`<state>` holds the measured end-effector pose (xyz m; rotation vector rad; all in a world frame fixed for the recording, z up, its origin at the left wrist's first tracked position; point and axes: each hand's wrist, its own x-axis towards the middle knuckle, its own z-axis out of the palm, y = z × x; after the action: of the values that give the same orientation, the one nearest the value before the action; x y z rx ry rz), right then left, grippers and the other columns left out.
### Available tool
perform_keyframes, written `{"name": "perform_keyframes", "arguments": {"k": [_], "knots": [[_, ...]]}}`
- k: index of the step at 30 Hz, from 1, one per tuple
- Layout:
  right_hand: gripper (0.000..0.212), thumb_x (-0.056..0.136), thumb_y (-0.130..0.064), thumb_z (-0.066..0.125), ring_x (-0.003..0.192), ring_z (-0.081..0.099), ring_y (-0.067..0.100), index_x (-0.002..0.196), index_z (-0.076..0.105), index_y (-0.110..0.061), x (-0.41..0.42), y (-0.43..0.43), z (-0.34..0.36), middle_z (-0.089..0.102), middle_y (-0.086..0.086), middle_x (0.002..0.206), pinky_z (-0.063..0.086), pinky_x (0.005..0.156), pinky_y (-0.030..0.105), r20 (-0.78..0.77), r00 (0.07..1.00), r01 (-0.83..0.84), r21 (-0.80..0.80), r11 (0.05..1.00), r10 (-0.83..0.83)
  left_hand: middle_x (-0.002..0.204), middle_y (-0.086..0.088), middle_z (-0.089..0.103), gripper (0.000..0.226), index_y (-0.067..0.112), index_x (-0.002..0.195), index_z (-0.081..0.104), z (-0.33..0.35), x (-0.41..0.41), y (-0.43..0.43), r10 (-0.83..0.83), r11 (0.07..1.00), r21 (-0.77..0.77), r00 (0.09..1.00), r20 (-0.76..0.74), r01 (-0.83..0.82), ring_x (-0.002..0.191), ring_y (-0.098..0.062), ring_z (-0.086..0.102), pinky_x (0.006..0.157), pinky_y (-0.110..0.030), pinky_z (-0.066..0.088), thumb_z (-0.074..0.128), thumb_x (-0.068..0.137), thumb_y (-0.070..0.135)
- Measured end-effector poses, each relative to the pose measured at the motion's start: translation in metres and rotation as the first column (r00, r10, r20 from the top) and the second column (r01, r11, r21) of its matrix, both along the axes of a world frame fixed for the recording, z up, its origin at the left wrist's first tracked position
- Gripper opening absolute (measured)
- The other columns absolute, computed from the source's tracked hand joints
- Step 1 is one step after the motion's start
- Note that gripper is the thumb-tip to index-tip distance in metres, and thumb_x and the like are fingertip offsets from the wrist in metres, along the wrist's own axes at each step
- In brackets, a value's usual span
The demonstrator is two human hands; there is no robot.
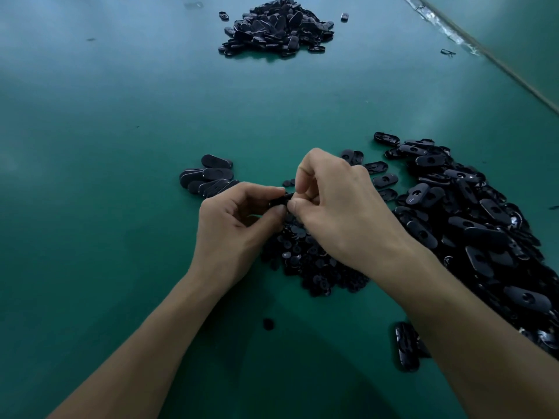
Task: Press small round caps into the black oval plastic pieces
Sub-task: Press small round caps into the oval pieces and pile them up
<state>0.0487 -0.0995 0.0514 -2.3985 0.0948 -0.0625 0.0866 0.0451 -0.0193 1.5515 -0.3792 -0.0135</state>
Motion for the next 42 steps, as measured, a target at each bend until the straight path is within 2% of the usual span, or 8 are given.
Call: {"name": "perform_keyframes", "arguments": {"k": [8, 11, 18, 26, 29, 33, 37, 42], "knots": [[0.030, 0.088, -0.013, 0.068, 0.072, 0.054, 0.004, 0.075, 0.045, -0.028, 0.003, 0.001, -0.006, 0.059, -0.006, 0.077, 0.043, 0.060, 0.011, 0.061, 0.995, 0.079, 0.019, 0.997, -0.081, 0.089, 0.006, 0.077, 0.028, 0.017, 0.096, 0.071, -0.001, 0.003, 0.003, -0.060, 0.997, -0.046, 0.998, -0.013, 0.059, 0.082, -0.010, 0.073, 0.078, -0.022, 0.057, 0.074, 0.082, -0.006], [0.031, 0.087, -0.016, 0.070, 0.074, 0.055, 0.008, 0.073, 0.045, -0.027, 0.001, 0.004, -0.010, 0.059, -0.003, 0.080, 0.041, 0.054, 0.017, 0.081, 0.988, 0.132, 0.002, 0.991, -0.132, 0.090, 0.006, 0.077, 0.025, 0.019, 0.093, 0.070, -0.003, 0.002, 0.002, -0.046, 0.998, -0.031, 0.999, -0.006, 0.046, 0.083, -0.010, 0.073, 0.078, -0.023, 0.057, 0.074, 0.083, -0.004], [0.014, 0.093, -0.013, 0.056, 0.086, 0.060, 0.026, 0.089, 0.057, -0.026, -0.004, 0.015, -0.007, 0.061, 0.006, 0.092, 0.055, 0.072, 0.040, 0.060, 0.995, 0.078, -0.048, 0.996, -0.075, 0.089, 0.006, 0.076, 0.018, 0.022, 0.092, 0.069, -0.003, 0.002, 0.002, -0.005, 1.000, 0.020, 0.999, 0.036, 0.004, 0.081, -0.010, 0.072, 0.075, -0.023, 0.056, 0.075, 0.083, 0.007], [0.019, 0.093, -0.011, 0.054, 0.092, 0.056, 0.029, 0.097, 0.061, -0.028, -0.011, 0.019, -0.002, 0.061, 0.006, 0.093, 0.054, 0.079, 0.044, 0.014, 1.000, -0.018, -0.119, 0.993, 0.020, 0.082, 0.009, 0.074, 0.015, 0.019, 0.087, 0.068, -0.002, 0.003, 0.003, -0.011, 1.000, 0.019, 0.997, 0.074, 0.010, 0.074, -0.006, 0.069, 0.069, -0.019, 0.054, 0.075, 0.085, 0.005], [0.014, 0.093, -0.015, 0.060, 0.089, 0.063, 0.024, 0.098, 0.065, -0.027, -0.005, 0.012, -0.005, 0.066, 0.003, 0.095, 0.055, 0.079, 0.042, 0.072, 0.997, 0.014, -0.074, 0.997, -0.009, 0.080, 0.011, 0.074, 0.019, 0.021, 0.088, 0.068, -0.001, 0.003, 0.002, -0.001, 1.000, -0.009, 0.999, 0.038, 0.001, 0.071, -0.003, 0.068, 0.066, -0.017, 0.053, 0.075, 0.083, 0.004], [0.025, 0.093, -0.017, 0.066, 0.104, 0.063, 0.015, 0.117, 0.068, -0.024, 0.002, 0.000, -0.007, 0.068, -0.003, 0.110, 0.052, 0.094, 0.037, 0.084, 0.996, 0.022, -0.090, 0.996, -0.014, 0.078, 0.010, 0.074, 0.028, 0.019, 0.088, 0.067, 0.000, 0.001, 0.000, -0.020, 0.999, -0.047, 1.000, -0.021, 0.019, 0.068, -0.002, 0.067, 0.063, -0.016, 0.054, 0.073, 0.083, -0.007], [0.018, 0.091, -0.011, 0.069, 0.084, 0.068, -0.005, 0.102, 0.077, -0.023, 0.007, -0.012, -0.009, 0.075, -0.011, 0.088, 0.053, 0.082, 0.013, 0.032, 0.999, -0.032, 0.073, 0.997, 0.030, 0.077, 0.007, 0.076, 0.027, 0.017, 0.089, 0.067, 0.001, 0.003, 0.000, -0.046, 0.997, -0.072, 0.997, -0.057, 0.042, 0.067, -0.003, 0.068, 0.064, -0.016, 0.055, 0.072, 0.083, -0.008], [0.015, 0.084, -0.014, 0.077, 0.076, 0.068, -0.007, 0.095, 0.078, -0.025, 0.009, -0.022, -0.014, 0.075, -0.013, 0.080, 0.055, 0.078, 0.013, 0.037, 0.998, -0.064, 0.134, 0.989, 0.060, 0.076, 0.006, 0.076, 0.020, 0.015, 0.088, 0.070, 0.002, 0.002, -0.001, -0.052, 0.993, -0.112, 0.994, -0.097, 0.041, 0.065, -0.006, 0.069, 0.065, -0.017, 0.055, 0.074, 0.079, -0.003]]}}
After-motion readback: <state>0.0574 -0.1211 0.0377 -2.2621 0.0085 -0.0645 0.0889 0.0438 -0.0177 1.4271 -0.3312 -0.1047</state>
